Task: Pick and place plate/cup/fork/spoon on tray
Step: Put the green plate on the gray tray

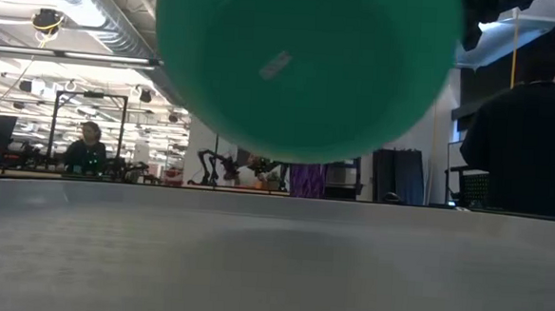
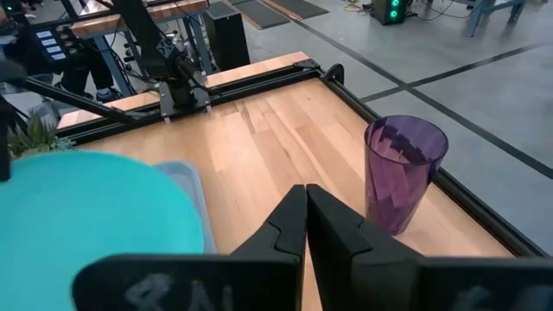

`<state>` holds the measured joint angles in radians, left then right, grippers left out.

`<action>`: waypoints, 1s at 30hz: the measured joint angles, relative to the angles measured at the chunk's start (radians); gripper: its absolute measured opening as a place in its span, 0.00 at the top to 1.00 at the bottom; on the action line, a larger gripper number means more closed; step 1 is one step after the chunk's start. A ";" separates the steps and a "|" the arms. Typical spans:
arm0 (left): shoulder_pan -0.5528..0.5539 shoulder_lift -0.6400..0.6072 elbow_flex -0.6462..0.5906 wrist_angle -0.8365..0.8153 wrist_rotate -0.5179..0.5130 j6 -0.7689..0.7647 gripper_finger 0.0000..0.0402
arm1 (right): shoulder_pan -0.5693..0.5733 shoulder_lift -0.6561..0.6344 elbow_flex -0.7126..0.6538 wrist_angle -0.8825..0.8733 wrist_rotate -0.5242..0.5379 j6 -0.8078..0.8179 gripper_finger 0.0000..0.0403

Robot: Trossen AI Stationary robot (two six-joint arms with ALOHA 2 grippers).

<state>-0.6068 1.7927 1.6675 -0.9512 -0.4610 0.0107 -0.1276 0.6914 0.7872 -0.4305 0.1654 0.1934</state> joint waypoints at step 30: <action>-0.043 0.218 0.035 0.079 0.011 -0.139 1.00 | 0.000 0.000 0.000 0.007 -0.001 -0.069 0.96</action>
<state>-0.6495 2.0109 1.7028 -0.8719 -0.4499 -0.1286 -0.1276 0.6914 0.7872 -0.4236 0.1646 0.1244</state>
